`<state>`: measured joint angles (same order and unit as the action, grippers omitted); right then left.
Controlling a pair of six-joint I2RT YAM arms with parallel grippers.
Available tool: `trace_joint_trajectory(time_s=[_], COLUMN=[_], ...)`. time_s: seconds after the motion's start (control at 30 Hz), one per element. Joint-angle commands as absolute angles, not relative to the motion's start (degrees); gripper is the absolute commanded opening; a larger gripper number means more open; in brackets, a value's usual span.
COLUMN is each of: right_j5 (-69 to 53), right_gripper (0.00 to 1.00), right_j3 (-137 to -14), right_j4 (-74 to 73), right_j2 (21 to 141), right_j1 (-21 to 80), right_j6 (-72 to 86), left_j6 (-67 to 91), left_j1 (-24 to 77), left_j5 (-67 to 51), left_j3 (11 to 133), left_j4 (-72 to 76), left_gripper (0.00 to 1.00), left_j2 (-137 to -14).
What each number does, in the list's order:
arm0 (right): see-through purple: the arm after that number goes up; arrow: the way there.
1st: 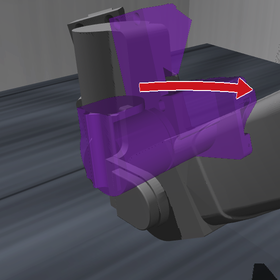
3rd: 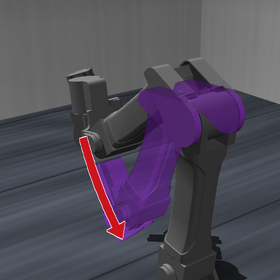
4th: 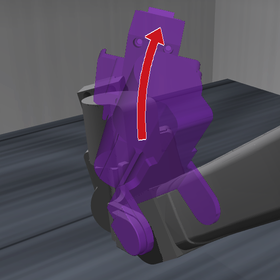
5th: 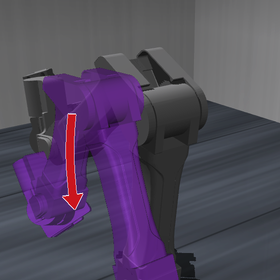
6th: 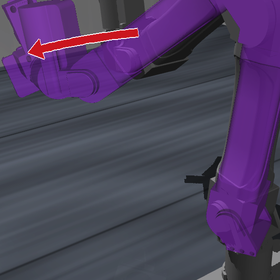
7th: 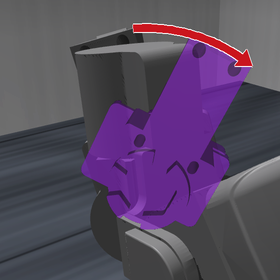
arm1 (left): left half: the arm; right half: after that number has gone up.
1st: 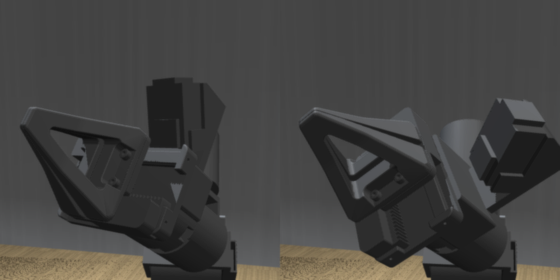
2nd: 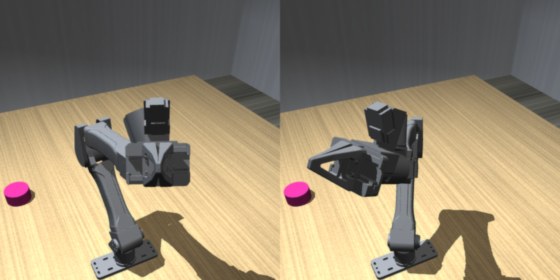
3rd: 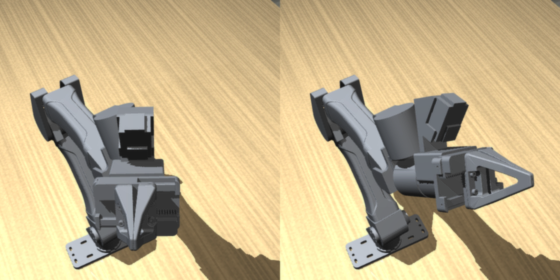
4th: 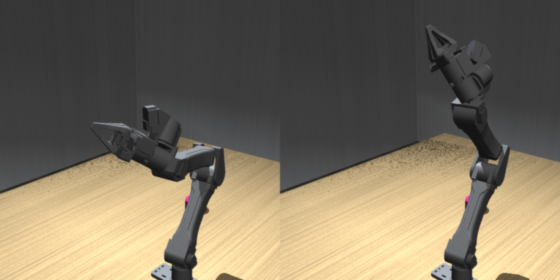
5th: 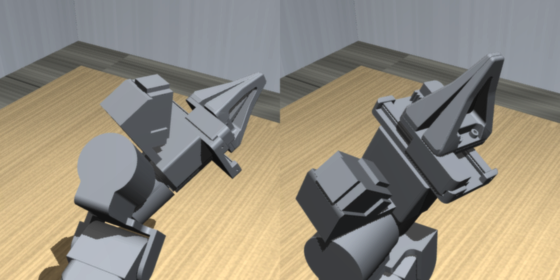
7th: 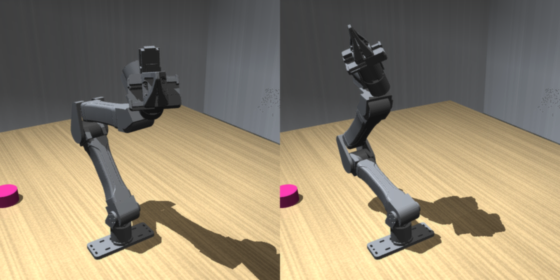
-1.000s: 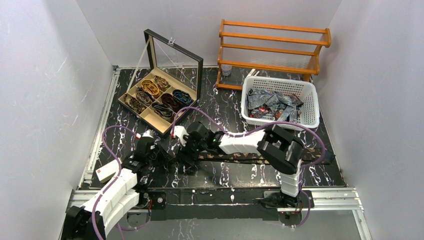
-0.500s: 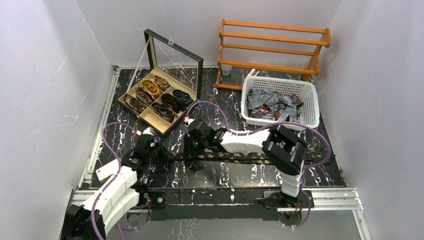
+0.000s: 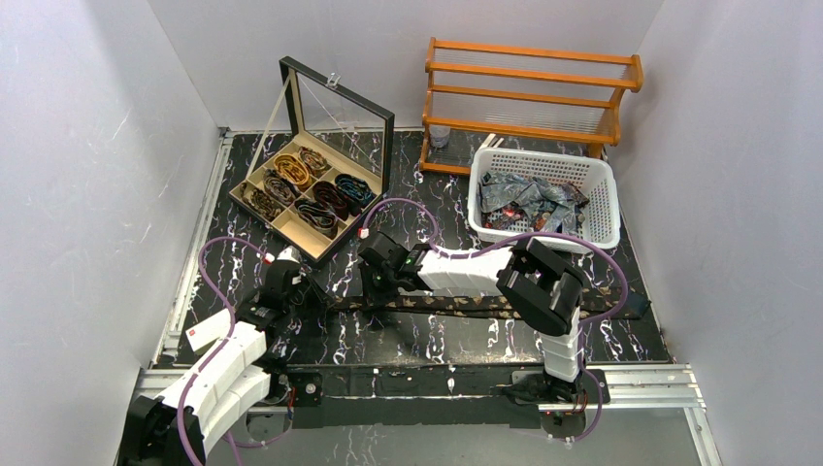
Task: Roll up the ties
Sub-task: Roll the tie at the center of the board.
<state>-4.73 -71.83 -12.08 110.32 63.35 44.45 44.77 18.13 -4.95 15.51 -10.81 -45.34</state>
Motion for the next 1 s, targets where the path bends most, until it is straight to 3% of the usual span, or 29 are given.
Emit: trace_joint_trajectory(time_s=[0.0,0.43,0.97], right_j5=[-1.08,-2.07,-0.34], right_gripper=[0.09,0.09,0.08], right_j3=[-74.66,-74.75,-79.46], right_j4=[-15.00,-13.35,-22.02], right_j2=[111.04,106.73,117.56], right_j1=[63.28,63.28,62.45], right_j6=[44.58,43.33,42.75], left_j6=[44.03,44.21,44.35], left_j1=[18.11,18.12,18.11], left_j5=[-4.88,-4.88,-6.19], left_j3=[17.48,17.14,18.21], left_j4=[-12.04,-12.01,-12.21], left_gripper=[0.00,0.00,0.00], left_j2=[-45.35,-45.17,-43.96])
